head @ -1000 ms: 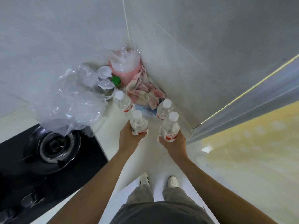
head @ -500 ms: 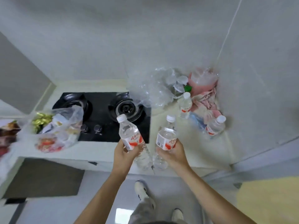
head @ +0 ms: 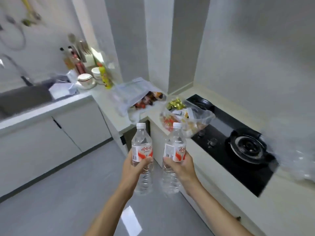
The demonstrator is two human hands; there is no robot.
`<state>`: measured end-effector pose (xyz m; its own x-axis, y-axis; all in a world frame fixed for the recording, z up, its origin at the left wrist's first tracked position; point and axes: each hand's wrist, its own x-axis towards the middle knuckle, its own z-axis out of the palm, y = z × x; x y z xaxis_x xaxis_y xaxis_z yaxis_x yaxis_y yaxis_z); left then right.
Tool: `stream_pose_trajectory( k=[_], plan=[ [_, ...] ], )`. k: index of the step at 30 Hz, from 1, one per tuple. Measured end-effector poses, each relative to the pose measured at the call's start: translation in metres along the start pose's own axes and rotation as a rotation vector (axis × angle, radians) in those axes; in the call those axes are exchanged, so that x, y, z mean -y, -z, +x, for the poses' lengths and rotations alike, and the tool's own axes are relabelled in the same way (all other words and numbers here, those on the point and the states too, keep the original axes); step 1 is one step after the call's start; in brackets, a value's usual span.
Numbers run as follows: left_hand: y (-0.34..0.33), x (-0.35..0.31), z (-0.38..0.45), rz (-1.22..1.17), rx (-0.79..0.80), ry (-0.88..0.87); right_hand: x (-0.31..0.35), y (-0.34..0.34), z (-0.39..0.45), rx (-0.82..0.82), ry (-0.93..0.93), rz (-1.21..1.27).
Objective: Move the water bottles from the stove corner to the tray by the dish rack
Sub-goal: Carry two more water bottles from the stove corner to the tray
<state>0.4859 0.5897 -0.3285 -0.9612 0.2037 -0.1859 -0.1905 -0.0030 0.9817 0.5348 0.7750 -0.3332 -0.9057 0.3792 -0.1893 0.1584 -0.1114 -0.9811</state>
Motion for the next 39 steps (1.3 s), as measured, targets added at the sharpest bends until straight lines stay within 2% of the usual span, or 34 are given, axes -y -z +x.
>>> stream_pose_trajectory(
  k=[7, 13, 21, 31, 39],
  plan=[
    [0.212, -0.027, 0.020, -0.134, -0.336, 0.000, 0.014, -0.232, 0.039, 0.298, 0.008, -0.004],
    [0.354, -0.036, 0.017, -0.184, -0.645, -0.006, 0.014, -0.395, 0.054, 0.577, -0.001, -0.074],
    [0.502, -0.039, 0.046, -0.190, -0.953, 0.008, 0.001, -0.598, 0.081, 0.879, -0.062, -0.086],
    [0.653, -0.076, 0.090, -0.267, -1.333, 0.007, 0.014, -0.828, 0.116, 1.276, -0.097, -0.185],
    [0.799, -0.055, 0.081, -0.325, -1.477, 0.004, -0.008, -1.000, 0.085, 1.426, -0.104, -0.265]
  ],
)
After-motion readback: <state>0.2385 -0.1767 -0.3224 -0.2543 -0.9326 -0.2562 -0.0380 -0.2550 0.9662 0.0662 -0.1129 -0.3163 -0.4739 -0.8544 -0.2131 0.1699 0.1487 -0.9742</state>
